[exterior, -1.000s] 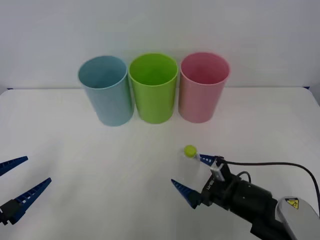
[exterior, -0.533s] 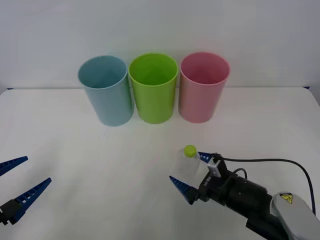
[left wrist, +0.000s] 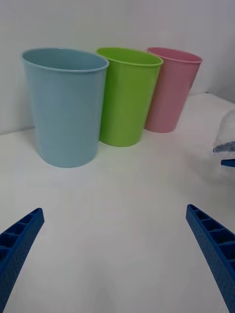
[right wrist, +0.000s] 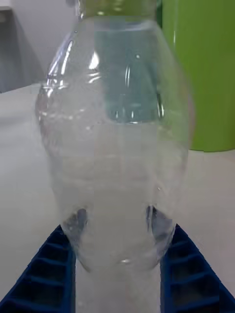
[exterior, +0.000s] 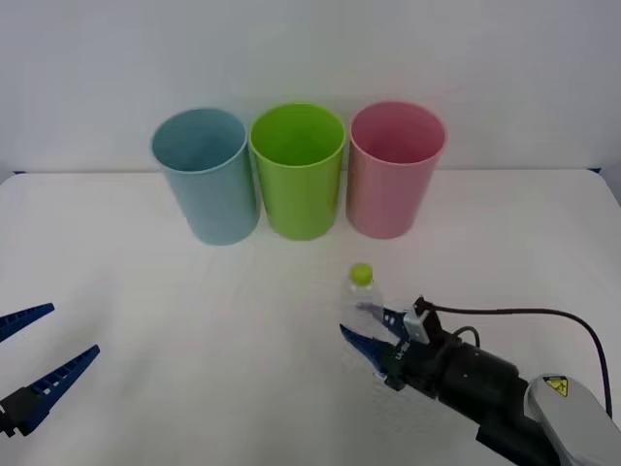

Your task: Grasp the object on the table and drop it into the matching bin: aluminum can to the light blue bin, PET bottle to the pink bin.

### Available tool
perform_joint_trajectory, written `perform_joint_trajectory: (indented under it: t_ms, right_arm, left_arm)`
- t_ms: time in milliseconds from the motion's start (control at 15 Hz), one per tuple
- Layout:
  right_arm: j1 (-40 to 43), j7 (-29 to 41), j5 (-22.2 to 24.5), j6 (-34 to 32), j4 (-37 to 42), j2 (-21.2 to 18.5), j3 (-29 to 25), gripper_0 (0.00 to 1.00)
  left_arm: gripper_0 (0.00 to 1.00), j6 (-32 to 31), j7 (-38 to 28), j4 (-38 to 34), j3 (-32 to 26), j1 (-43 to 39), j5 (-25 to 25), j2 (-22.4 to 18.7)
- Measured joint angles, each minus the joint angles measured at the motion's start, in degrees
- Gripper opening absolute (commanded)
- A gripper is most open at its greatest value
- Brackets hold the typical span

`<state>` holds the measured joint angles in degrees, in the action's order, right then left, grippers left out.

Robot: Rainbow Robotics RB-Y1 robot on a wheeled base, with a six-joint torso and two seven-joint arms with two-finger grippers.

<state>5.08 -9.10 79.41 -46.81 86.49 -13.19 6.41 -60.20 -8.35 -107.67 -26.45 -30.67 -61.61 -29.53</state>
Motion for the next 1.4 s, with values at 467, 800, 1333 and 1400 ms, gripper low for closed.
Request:
perform_joint_trajectory:
  t_ms: [467, 800, 1333, 1400]
  right_arm:
    - [1.1, -1.9, -4.8, -0.5, 0.1, -0.8, -0.6, 0.00]
    - [6.7, -1.5, -14.3, -1.7, 11.4, -7.9, -1.1, 0.00]
    - [12.5, 13.2, -13.3, -0.3, 35.8, -9.2, -12.2, 0.00]
    - [12.0, 16.2, -11.8, 0.6, 38.3, -9.2, -13.4, 0.00]
  left_arm:
    - [1.00, 0.0, 0.0, 0.0, 0.0, 0.0, 0.0, 0.0]
    - [1.00, 0.0, 0.0, 0.0, 0.0, 0.0, 0.0, 0.0]
    - [1.00, 0.0, 0.0, 0.0, 0.0, 0.0, 0.0, 0.0]
    - [1.00, 0.0, 0.0, 0.0, 0.0, 0.0, 0.0, 0.0]
